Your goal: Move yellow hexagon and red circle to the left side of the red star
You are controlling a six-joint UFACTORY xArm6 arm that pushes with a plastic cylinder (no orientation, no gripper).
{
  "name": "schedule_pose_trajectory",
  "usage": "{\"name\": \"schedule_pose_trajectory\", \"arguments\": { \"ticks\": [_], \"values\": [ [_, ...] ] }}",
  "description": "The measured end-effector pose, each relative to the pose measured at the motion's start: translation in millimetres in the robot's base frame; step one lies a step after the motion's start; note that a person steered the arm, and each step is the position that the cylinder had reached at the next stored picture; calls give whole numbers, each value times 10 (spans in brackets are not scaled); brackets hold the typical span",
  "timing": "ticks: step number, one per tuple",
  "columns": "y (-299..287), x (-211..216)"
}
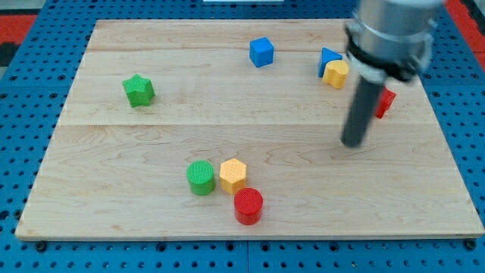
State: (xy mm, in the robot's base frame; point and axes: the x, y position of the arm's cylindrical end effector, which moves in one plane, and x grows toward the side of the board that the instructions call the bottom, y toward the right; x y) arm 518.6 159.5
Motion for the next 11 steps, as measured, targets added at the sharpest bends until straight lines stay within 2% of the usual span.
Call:
{"name": "schedule_pose_trajectory", "arguments": {
  "ticks": [1, 2, 3, 4, 5, 7, 8, 9, 11],
  "values": [
    [-227, 938],
    [-380, 1001],
    [-1387, 973],
    [-1912, 748],
    [-1801, 469],
    [-2159, -546],
    [-2552, -1122],
    [-2692, -1335],
    [-1936, -1482]
  ]
}}
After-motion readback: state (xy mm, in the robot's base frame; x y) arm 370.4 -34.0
